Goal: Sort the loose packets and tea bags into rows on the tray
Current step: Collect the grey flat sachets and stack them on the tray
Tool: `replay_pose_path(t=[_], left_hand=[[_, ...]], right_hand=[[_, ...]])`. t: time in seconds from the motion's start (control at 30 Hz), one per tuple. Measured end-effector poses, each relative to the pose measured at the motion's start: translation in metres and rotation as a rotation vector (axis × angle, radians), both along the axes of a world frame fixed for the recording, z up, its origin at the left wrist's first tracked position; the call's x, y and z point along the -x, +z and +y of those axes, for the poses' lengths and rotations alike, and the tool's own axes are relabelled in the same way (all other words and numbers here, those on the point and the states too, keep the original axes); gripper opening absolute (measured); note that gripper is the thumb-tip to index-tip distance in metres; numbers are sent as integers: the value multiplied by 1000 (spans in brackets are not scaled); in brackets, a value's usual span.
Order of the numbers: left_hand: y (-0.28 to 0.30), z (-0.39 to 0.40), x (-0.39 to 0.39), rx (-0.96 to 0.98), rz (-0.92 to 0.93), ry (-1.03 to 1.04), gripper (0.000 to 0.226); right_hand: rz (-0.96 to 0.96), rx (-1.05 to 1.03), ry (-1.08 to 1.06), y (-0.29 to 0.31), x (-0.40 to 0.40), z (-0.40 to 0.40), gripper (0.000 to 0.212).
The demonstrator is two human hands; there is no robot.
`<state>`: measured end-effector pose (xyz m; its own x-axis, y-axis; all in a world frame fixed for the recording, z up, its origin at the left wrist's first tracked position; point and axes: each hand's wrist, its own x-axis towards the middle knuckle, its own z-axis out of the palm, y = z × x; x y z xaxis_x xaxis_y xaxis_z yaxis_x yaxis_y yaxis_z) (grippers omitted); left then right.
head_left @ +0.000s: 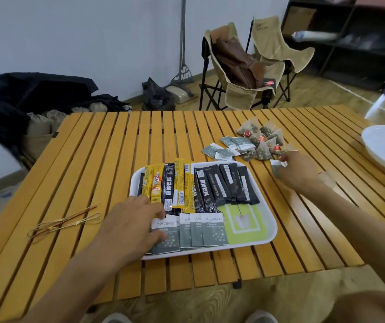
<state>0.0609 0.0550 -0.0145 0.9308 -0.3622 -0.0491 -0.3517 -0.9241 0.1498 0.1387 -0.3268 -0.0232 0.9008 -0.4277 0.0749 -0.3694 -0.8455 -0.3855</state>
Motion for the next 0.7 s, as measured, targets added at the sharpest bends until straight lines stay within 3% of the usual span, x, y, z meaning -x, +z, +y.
replay_pose_path(t=[0.13, 0.27, 0.37, 0.6, 0.7], left_hand=[[-1, 0, -3, -22, -4, 3, 39], [-3, 0, -2, -2, -3, 11, 41], [-2, 2, 0, 81, -35, 23, 40], [5, -1, 3, 239, -91, 39, 32], [5, 1, 5, 257, -84, 34, 32]], right_hand=[[154, 20, -72, -3, -5, -17, 31], [288, 114, -74, -7, -2, -13, 65], [319, 186, -55, -9, 1, -12, 79], [247, 252, -37, -4, -3, -2, 49], [273, 265, 21, -1, 2, -4, 46]])
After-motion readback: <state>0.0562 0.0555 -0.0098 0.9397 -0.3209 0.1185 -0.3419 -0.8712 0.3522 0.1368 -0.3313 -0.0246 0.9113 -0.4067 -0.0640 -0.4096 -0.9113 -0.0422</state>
